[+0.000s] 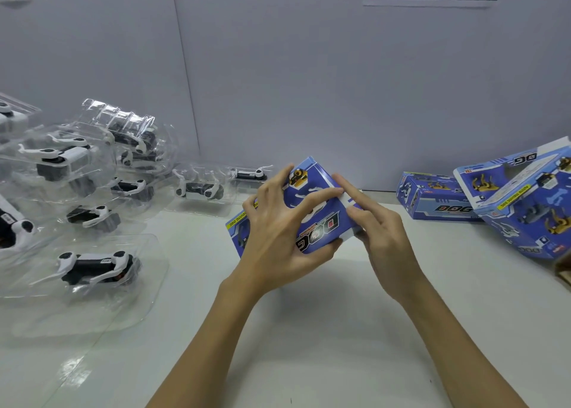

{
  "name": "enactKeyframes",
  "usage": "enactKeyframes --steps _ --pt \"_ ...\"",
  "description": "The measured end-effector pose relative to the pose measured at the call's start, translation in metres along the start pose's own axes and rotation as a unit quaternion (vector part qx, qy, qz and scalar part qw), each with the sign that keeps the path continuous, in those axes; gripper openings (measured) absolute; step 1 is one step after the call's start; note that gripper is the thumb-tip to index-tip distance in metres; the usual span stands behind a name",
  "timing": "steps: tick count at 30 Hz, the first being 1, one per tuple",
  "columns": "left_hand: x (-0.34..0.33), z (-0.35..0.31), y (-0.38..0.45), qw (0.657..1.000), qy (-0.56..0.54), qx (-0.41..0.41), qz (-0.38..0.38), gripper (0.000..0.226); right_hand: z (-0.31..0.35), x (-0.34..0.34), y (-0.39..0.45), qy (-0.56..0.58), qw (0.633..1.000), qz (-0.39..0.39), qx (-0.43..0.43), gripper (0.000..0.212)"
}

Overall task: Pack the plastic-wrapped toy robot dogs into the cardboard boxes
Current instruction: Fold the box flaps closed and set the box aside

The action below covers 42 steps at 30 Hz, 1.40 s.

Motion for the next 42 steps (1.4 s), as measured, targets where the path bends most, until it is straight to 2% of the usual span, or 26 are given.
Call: enactKeyframes --steps 3,8,14,18,21,24,27,32,42 --pt "0.002 -0.005 0.004 0.999 -0.027 0.021 0.026 0.065 0.002 0.011 0.005 0.030 0.999 0.011 -0.044 0.045" --pt "0.005 -0.010 0.012 0.996 -0.045 0.047 0.058 0.066 0.003 0.019 0.008 0.029 0.998 0.019 -0.057 0.044" --pt "0.008 -0.005 0.012 0.994 -0.074 0.073 0.037 0.062 -0.001 -0.008 -0.003 -0.052 0.997 -0.015 0.053 0.049" --pt "0.013 -0.002 0.009 0.992 -0.099 0.064 0.038 0.066 0.002 -0.015 -0.007 -0.067 0.994 -0.012 0.084 0.049" --pt "0.013 -0.005 0.010 0.993 -0.090 0.049 0.065 0.061 0.005 -0.003 -0.001 -0.001 1.000 -0.026 0.011 0.044" --pt "0.014 -0.007 0.009 0.990 -0.091 0.010 0.106 0.060 0.010 0.022 0.007 0.033 0.993 0.043 -0.104 0.047" --pt "0.012 -0.015 0.006 0.985 -0.116 -0.007 0.126 0.052 0.009 0.039 0.009 0.015 0.980 0.109 -0.167 0.056" --pt "0.007 -0.023 0.008 0.991 -0.093 0.002 0.094 0.041 -0.003 0.029 0.008 -0.040 0.979 0.112 -0.163 0.067" --pt "0.001 -0.021 0.012 0.989 -0.091 0.017 0.116 0.036 -0.013 0.027 0.008 -0.081 0.983 0.103 -0.129 0.056"
Point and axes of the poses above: each hand's wrist, its own y-axis towards the middle knuckle, its own x-axis out of the back of the hand, z = x × y, the point moved 1 cm from there along y, towards the middle knuckle, and after that the axes turned 10 degrees about -z, right-handed, at the moved point
